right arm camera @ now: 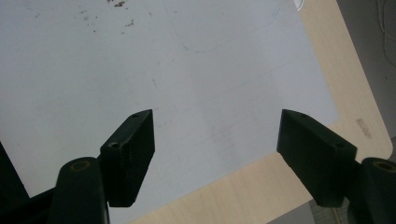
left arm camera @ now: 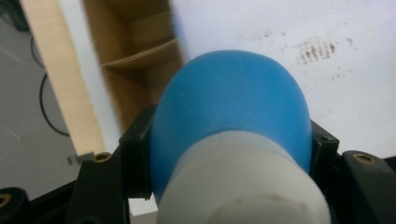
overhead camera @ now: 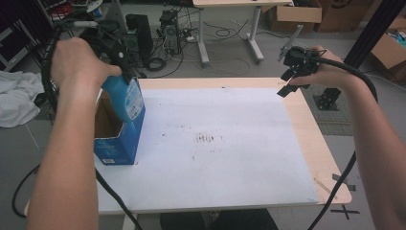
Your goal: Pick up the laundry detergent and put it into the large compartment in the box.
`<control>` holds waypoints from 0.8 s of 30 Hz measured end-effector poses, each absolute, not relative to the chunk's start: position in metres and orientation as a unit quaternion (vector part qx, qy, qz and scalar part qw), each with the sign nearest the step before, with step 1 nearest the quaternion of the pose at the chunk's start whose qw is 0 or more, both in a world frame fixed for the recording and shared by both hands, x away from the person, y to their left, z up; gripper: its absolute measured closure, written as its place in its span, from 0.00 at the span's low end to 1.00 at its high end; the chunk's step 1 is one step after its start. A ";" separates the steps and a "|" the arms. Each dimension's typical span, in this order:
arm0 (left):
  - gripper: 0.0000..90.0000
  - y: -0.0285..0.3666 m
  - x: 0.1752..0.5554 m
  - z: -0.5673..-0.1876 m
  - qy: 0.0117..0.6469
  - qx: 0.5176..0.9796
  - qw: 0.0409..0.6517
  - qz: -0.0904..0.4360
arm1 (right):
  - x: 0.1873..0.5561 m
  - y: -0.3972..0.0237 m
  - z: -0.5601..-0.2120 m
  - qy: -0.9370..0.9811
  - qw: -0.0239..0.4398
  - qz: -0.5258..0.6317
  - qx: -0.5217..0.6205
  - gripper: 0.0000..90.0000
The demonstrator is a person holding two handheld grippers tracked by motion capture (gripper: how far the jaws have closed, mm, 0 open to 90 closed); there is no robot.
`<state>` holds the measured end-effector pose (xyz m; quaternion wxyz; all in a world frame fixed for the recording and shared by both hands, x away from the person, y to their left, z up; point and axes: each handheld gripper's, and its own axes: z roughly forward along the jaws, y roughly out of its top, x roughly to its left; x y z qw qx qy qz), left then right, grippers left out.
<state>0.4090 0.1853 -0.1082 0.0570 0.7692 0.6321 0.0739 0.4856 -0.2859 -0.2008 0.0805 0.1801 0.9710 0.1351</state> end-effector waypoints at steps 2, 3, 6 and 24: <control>0.42 0.196 0.408 -0.106 0.648 0.755 0.059 0.076 | 0.487 -0.288 -0.201 0.971 0.081 0.134 0.182 0.31; 0.42 0.202 0.408 -0.106 0.655 0.749 0.059 0.077 | 0.487 -0.289 -0.201 0.971 0.081 0.133 0.183 0.31; 0.42 0.215 0.407 -0.106 0.672 0.733 0.058 0.081 | 0.486 -0.290 -0.201 0.970 0.081 0.135 0.183 0.31; 0.42 0.242 0.406 -0.123 0.708 0.699 0.051 0.087 | 0.487 -0.294 -0.204 0.970 0.080 0.134 0.185 0.31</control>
